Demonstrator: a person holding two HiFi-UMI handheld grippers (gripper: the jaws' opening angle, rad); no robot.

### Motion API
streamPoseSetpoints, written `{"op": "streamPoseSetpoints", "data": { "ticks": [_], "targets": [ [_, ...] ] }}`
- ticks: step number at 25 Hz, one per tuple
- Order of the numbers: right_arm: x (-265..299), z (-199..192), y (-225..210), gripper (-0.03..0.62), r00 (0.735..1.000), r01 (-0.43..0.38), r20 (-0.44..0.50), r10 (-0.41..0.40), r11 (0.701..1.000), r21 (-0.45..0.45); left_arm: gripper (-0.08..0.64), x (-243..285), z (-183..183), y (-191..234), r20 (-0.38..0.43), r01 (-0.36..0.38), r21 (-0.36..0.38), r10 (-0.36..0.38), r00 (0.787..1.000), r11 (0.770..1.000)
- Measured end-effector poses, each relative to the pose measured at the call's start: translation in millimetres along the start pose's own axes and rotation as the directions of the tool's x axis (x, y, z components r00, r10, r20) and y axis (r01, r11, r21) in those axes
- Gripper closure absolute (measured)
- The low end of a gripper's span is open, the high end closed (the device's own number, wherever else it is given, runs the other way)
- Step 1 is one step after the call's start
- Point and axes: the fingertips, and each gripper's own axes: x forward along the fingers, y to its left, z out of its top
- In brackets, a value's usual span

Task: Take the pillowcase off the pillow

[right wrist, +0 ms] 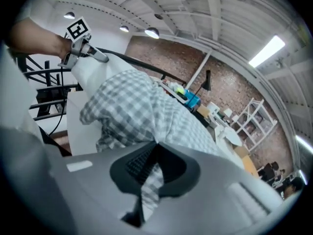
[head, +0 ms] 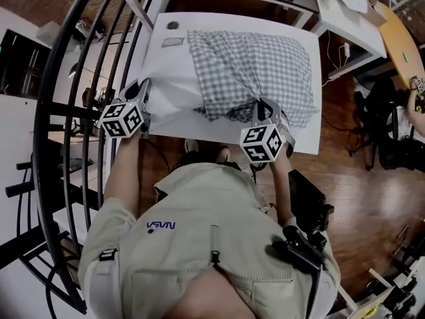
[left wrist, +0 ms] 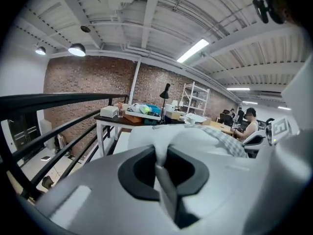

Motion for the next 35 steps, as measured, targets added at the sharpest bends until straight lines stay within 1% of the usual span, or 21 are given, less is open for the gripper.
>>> {"op": "streamPoseSetpoints", "data": {
  "ticks": [2, 5, 7, 8, 9, 11, 12, 13, 14, 16, 18, 19, 22, 26, 27, 28, 29, 31, 32, 33, 35],
  "targets": [
    [16.4, -22.1, 14.0, 0.581, 0.998, -0.041, -0.051, 0.040, 0.999, -0.007, 0.540, 4.2, -34.5, 5.2, -0.059, -0.031, -0.031, 0.030, 0.998, 0.999],
    [40.1, -45.0, 41.0, 0.581, 0.986, -0.118, -0.119, 0.120, 0.993, 0.018, 0.537, 9.2, -92.8, 8.5, -0.151, -0.074, -0.108, 0.058, 0.987, 0.991],
    [44.0, -48.4, 44.8, 0.581, 0.976, -0.165, -0.134, 0.173, 0.984, 0.070, 0.520, 4.9, -112.1, -2.5, -0.164, -0.049, -0.121, 0.029, 0.986, 0.991],
    [39.9, -46.7, 43.5, 0.581, 0.969, -0.199, -0.128, 0.213, 0.973, 0.114, 0.494, -2.0, -113.4, -9.3, -0.157, -0.025, -0.120, 0.006, 0.988, 0.992],
    [31.5, -42.9, 41.6, 0.576, 0.958, -0.246, -0.108, 0.266, 0.954, 0.172, 0.457, -12.5, -109.5, -14.9, -0.141, -0.003, -0.120, -0.014, 0.990, 0.993],
    [5.0, -25.8, 35.9, 0.537, 0.921, -0.367, -0.020, 0.390, 0.882, 0.296, 0.390, -39.5, -86.8, -20.5, -0.084, 0.016, -0.109, -0.025, 0.996, 0.994],
    [-9.8, -11.0, 31.3, 0.506, 0.899, -0.424, 0.041, 0.437, 0.842, 0.333, 0.345, -51.6, -69.2, -21.3, -0.044, 0.015, -0.090, -0.019, 0.999, 0.996],
    [-22.3, 7.4, 25.8, 0.472, 0.880, -0.467, 0.099, 0.464, 0.813, 0.347, 0.327, -59.4, -49.3, -21.4, -0.002, 0.014, -0.062, -0.014, 1.000, 0.998],
    [-30.3, 27.7, 19.5, 0.457, 0.869, -0.493, 0.148, 0.472, 0.801, 0.340, 0.324, -60.7, -28.9, -21.0, 0.038, 0.020, -0.036, -0.019, 0.999, 0.999],
    [-33.5, 71.8, 7.0, 0.453, 0.860, -0.507, 0.232, 0.454, 0.808, 0.300, 0.288, -44.3, 6.4, -20.4, 0.088, 0.061, -0.004, -0.060, 0.994, 0.998],
    [-27.2, 115.4, -3.0, 0.453, 0.856, -0.499, 0.297, 0.423, 0.825, 0.265, 0.264, -12.9, 30.0, -21.6, 0.082, 0.113, 0.030, -0.115, 0.990, 0.993],
    [-20.0, 134.1, -7.8, 0.454, 0.861, -0.482, 0.313, 0.401, 0.840, 0.251, 0.259, 4.7, 37.9, -22.6, 0.062, 0.134, 0.056, -0.138, 0.989, 0.989],
    [22.8, 178.7, -23.9, 0.454, 0.894, -0.407, 0.299, 0.335, 0.886, 0.223, 0.235, 61.0, 55.0, -21.7, -0.017, 0.186, 0.131, -0.186, 0.982, 0.974],
    [96.5, 217.5, -34.1, 0.454, 0.929, -0.355, 0.195, 0.316, 0.909, 0.218, 0.189, 129.8, 50.2, -7.2, -0.160, 0.226, 0.153, -0.201, 0.966, 0.962],
    [114.1, 223.3, -33.5, 0.453, 0.935, -0.345, 0.159, 0.316, 0.913, 0.216, 0.158, 142.1, 41.7, -3.3, -0.206, 0.235, 0.155, -0.202, 0.958, 0.959],
    [131.2, 227.5, -30.8, 0.453, 0.939, -0.340, 0.122, 0.321, 0.916, 0.213, 0.123, 151.5, 30.1, -1.5, -0.256, 0.255, 0.154, -0.211, 0.943, 0.955],
    [147.4, 229.9, -25.5, 0.449, 0.938, -0.345, 0.085, 0.335, 0.915, 0.207, 0.112, 157.8, 16.8, -2.6, -0.305, 0.284, 0.145, -0.230, 0.924, 0.948],
    [175.7, 228.4, -7.0, 0.400, 0.922, -0.382, 0.007, 0.387, 0.906, 0.184, 0.115, 162.0, -7.8, -12.1, -0.367, 0.353, 0.100, -0.295, 0.882, 0.930],
    [187.6, 223.7, 3.8, 0.380, 0.909, -0.404, -0.039, 0.415, 0.899, 0.169, 0.131, 160.5, -16.8, -19.0, -0.380, 0.387, 0.075, -0.332, 0.863, 0.919],
    [197.8, 216.8, 13.7, 0.373, 0.895, -0.422, -0.088, 0.437, 0.894, 0.153, 0.197, 157.6, -22.4, -26.4, -0.386, 0.418, 0.059, -0.366, 0.847, 0.906],
    [211.8, 200.1, 26.0, 0.375, 0.874, -0.435, -0.187, 0.449, 0.893, 0.114, 0.408, 149.6, -21.7, -40.1, -0.378, 0.465, 0.071, -0.408, 0.831, 0.883]
  ]
}}
